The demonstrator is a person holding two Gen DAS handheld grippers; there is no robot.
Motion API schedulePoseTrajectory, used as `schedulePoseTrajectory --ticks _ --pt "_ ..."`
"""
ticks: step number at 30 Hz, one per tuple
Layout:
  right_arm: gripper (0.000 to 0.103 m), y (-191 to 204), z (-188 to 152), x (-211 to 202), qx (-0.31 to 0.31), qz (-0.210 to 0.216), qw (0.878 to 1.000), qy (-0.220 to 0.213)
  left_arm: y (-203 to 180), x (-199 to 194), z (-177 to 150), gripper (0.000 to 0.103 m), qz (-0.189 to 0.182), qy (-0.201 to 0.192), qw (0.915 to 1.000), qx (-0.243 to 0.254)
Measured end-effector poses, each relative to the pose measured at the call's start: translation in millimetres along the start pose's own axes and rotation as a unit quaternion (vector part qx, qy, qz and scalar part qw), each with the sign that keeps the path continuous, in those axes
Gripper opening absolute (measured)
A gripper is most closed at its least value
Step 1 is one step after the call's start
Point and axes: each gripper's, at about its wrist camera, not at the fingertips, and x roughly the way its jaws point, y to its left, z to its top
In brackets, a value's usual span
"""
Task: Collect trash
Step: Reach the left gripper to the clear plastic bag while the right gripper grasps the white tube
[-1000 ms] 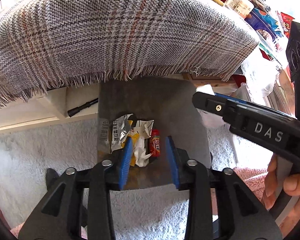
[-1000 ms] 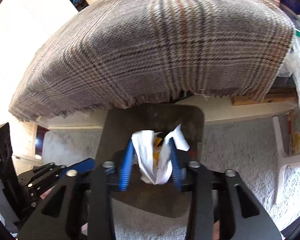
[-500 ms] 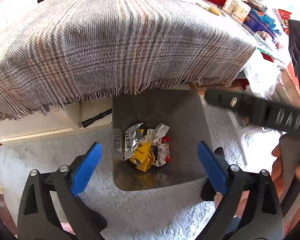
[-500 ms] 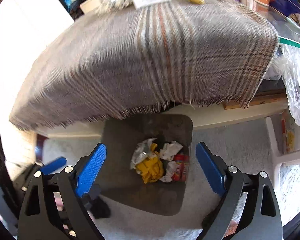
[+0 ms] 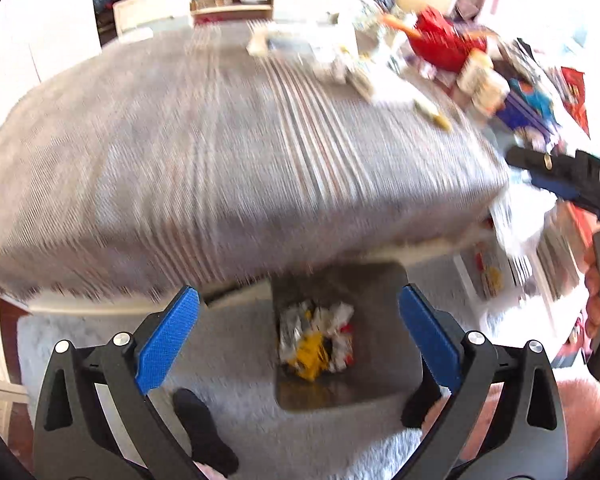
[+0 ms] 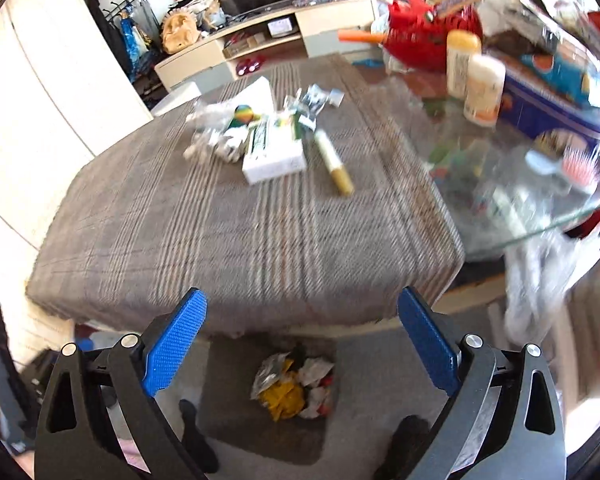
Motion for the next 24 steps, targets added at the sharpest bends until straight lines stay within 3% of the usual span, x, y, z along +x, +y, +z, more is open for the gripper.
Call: schedulePoseTrajectory --ticks 3,5,10,12,14,16,24 --pt "0.096 -4 18 3 -0.003 -0.007 1.0 -0.008 3 -1 31 0.095 0.009 -0.011 0.9999 -0.003" --pt "0.09 -6 31 9 -0.006 -0.011 1.0 -0.014 5 2 49 0.095 0.009 -0.014 0.9999 -0.004" --pt "0.041 -11 60 41 -0.02 -0.021 1.0 0.007 5 23 97 0.093 0.01 -0.015 0.9998 -0.008" --pt "0.035 -12 67 51 -0.026 -0.019 0.999 0.01 5 32 115 0.086 0.012 -0.019 0.9997 -0.005" --pt "0.032 -11 77 65 -0.038 -0.023 0.999 0.013 6 45 131 0.075 0.005 -0.018 0.9998 -0.009" --pt "0.031 -12 84 76 -0.042 -0.02 0.999 0.016 9 61 151 0.07 -0.004 -0.014 0.9998 -0.016" --pt "0.031 -15 95 107 -0.05 -0.001 0.998 0.034 14 113 201 0.07 0.001 -0.006 0.9995 -0.031"
